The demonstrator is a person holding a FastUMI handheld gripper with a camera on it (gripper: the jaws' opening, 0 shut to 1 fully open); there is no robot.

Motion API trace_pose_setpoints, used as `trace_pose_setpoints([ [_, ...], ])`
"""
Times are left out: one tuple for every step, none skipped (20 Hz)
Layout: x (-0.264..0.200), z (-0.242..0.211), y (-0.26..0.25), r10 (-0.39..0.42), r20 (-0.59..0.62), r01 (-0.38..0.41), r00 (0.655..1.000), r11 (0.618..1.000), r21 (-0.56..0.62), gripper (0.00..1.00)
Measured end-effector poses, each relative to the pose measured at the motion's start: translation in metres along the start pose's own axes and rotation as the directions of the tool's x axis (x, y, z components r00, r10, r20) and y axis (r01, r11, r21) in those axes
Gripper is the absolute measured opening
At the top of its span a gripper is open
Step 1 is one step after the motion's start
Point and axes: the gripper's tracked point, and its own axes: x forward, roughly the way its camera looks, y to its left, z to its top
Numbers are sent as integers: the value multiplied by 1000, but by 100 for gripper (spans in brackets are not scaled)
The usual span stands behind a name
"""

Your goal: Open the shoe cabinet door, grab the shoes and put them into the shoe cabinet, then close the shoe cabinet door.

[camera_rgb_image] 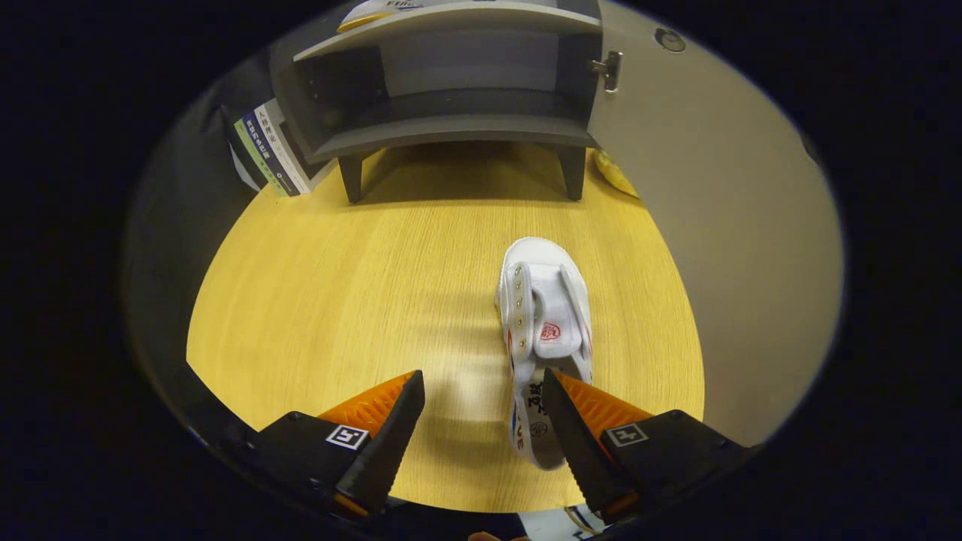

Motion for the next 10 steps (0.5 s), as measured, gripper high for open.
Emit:
trace_pose_setpoints([
  [7, -2, 0, -7, -16, 7, 1000, 1000, -16, 98],
  [13, -1, -2, -18, -22, 17, 1000, 1000, -22, 98],
  [19, 1, -4, -28, -21, 28, 999, 999, -19, 99],
  [24, 4, -5, -29, -19, 29, 999, 1000, -12, 97],
  [29, 8, -5, -28, -18, 27, 999, 1000, -3, 97],
  [33, 10, -5, -29, -20, 29, 999, 1000, 0, 96],
  [39, 12, -6, -32, -22, 32, 999, 999, -3, 91],
  [43, 15, -7, -45, -21, 45, 999, 999, -6, 85],
  [48, 18, -9, -56, -19, 56, 998, 998, -4, 79],
  [52, 21, -10, -61, -15, 61, 998, 998, 1, 73],
])
